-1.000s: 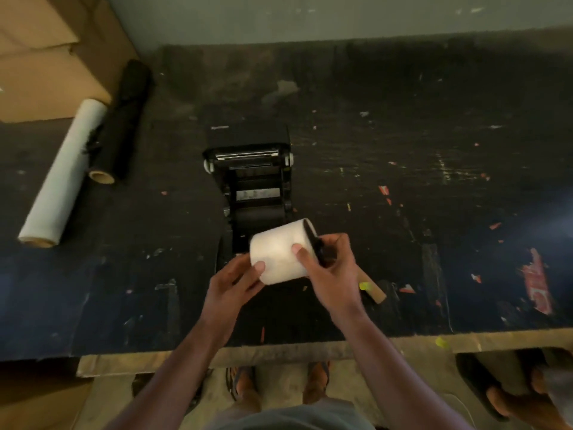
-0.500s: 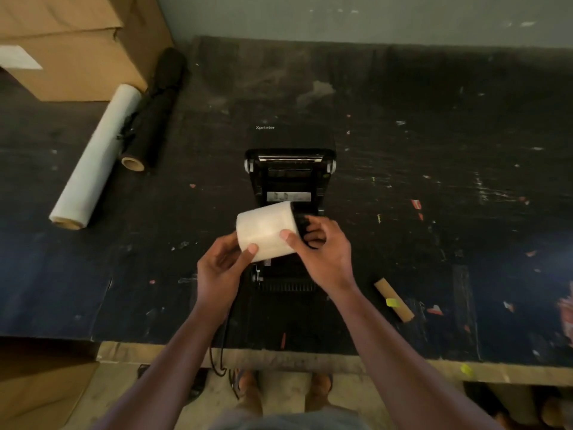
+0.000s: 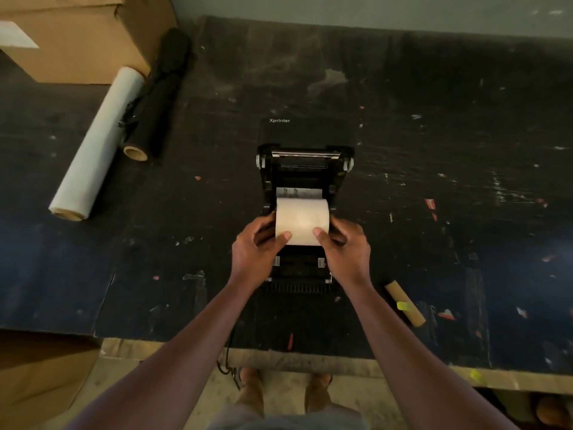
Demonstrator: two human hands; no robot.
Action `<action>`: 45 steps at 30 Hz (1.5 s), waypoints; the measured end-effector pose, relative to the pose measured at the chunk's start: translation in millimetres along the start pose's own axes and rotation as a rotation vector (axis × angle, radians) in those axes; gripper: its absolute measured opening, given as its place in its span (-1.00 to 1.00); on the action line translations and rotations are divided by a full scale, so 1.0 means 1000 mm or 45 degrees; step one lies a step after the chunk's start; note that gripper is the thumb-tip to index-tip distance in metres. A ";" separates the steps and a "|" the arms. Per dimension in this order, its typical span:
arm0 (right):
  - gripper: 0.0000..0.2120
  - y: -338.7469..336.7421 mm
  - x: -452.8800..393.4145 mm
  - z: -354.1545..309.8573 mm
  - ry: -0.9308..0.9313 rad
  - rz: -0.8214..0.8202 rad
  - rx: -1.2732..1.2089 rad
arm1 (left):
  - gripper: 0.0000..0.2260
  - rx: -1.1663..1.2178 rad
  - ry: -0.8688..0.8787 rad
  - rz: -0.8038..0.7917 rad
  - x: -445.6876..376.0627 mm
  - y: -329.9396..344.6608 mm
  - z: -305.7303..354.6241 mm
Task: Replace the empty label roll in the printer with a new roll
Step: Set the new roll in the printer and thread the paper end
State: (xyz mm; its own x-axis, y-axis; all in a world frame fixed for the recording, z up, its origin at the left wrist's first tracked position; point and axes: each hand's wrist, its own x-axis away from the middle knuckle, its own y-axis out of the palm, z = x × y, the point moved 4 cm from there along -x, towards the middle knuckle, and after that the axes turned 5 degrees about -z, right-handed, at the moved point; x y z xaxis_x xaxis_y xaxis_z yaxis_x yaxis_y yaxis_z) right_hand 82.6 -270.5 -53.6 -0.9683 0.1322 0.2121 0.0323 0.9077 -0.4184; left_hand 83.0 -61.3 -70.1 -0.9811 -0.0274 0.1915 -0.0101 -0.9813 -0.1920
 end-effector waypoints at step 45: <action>-0.52 0.019 -0.013 0.010 0.008 0.115 0.070 | -0.53 -0.319 -0.025 0.063 -0.014 -0.002 0.002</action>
State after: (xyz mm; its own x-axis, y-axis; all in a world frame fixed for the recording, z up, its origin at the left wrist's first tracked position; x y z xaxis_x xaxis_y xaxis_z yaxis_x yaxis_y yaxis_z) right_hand 93.4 -258.5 -72.9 -0.9606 0.2148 0.1766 0.1054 0.8690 -0.4835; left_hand 96.8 -58.9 -70.8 -0.9777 -0.0802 0.1943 -0.0122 -0.9011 -0.4334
